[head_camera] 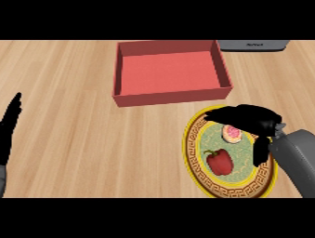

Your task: Pick the cupcake from the plate and place it in the cardboard box

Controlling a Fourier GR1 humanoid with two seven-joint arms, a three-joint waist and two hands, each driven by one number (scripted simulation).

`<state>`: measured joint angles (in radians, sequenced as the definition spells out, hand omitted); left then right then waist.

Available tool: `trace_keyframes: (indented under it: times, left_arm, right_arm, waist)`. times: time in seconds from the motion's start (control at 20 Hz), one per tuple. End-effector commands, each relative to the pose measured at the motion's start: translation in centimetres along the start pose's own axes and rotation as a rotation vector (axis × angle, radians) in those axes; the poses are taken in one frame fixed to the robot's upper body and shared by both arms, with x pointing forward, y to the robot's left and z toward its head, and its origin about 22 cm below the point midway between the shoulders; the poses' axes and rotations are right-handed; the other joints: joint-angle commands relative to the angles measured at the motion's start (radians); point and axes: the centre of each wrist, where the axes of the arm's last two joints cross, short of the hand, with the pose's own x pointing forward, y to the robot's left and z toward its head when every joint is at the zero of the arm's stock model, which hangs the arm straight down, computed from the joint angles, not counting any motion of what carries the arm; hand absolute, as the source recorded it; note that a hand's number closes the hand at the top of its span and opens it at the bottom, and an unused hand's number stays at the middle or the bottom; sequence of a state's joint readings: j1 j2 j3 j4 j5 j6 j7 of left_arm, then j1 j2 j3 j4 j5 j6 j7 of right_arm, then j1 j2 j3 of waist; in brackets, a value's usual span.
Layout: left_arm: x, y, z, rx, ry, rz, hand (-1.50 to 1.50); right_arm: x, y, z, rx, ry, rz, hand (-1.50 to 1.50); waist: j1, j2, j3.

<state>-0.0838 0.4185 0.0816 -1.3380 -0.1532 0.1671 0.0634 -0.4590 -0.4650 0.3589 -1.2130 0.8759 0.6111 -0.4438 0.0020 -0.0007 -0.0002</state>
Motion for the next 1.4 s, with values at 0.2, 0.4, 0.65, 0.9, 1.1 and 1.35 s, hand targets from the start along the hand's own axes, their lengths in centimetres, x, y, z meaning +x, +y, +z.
trace_keyframes:
  times: [0.2, 0.4, 0.65, 0.9, 1.1, 1.35]
  left_arm:
    - [-0.7, -0.2, -1.6, 0.006, -0.006, 0.003, 0.0]
    - [0.0, 2.0, -0.1, -0.001, -0.013, 0.01, 0.0]
    - [-0.6, -0.4, -0.1, 0.021, -0.011, 0.001, 0.0]
    - [-0.9, 1.2, 0.3, 0.024, 0.039, -0.011, 0.0]
    - [-2.1, 1.8, 0.7, 0.068, 0.073, 0.005, 0.0]
    - [-1.3, 1.5, 0.4, 0.043, 0.066, 0.003, 0.0]
  right_arm:
    - [1.2, 2.3, -3.5, -0.067, 0.02, 0.03, 1.5]
    - [0.3, 3.5, -3.3, -0.203, 0.004, 0.096, 1.5]
    - [0.1, 1.2, -3.8, -0.316, 0.02, 0.14, 1.5]
    - [-1.2, 1.2, -0.8, -0.524, 0.475, -0.046, 1.5]
    - [-2.9, 3.8, 0.8, -0.666, 0.913, -0.24, 1.5]
    - [2.8, 1.1, -0.2, -0.887, 1.095, -0.194, 1.5]
  waist:
    - [0.001, 0.003, 0.0]
    - [0.009, 0.002, 0.001]
    - [0.005, 0.002, 0.0]
    - [-0.045, -0.017, -0.001]
    - [-0.096, -0.027, -0.006]
    - [-0.084, -0.03, -0.006]
